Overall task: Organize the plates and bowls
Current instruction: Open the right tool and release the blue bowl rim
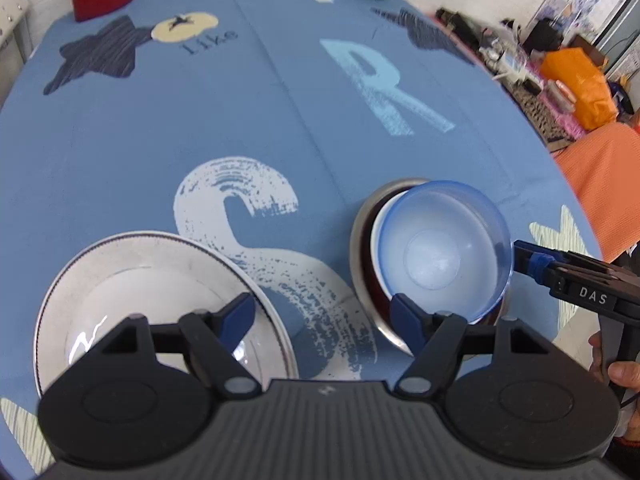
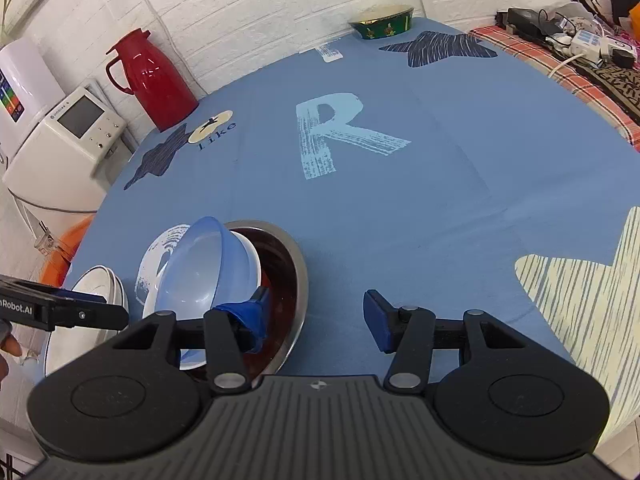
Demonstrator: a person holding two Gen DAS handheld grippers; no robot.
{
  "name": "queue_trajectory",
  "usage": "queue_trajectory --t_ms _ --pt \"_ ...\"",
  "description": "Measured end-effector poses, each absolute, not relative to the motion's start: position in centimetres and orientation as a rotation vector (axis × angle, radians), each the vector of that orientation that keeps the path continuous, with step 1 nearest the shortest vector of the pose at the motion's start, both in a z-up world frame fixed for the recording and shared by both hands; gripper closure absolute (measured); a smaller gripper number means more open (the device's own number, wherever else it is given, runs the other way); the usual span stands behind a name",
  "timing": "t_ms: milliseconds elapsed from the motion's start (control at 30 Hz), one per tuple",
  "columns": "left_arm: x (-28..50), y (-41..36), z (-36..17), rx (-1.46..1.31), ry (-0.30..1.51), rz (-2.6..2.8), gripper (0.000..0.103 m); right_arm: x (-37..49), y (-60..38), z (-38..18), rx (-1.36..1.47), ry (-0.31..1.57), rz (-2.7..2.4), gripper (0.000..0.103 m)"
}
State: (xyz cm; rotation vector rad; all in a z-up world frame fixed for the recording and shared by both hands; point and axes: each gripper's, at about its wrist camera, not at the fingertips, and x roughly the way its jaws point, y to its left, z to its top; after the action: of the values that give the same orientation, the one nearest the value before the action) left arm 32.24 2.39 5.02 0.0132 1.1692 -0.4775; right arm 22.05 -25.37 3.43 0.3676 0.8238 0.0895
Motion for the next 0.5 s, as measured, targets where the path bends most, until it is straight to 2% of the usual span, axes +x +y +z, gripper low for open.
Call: queue_trajectory --t_ms 500 --pt "34.0 0.3 5.7 0.2 1.112 -0.494 0.027 22.7 -25.5 2.1 0.406 0.871 0.091 0.065"
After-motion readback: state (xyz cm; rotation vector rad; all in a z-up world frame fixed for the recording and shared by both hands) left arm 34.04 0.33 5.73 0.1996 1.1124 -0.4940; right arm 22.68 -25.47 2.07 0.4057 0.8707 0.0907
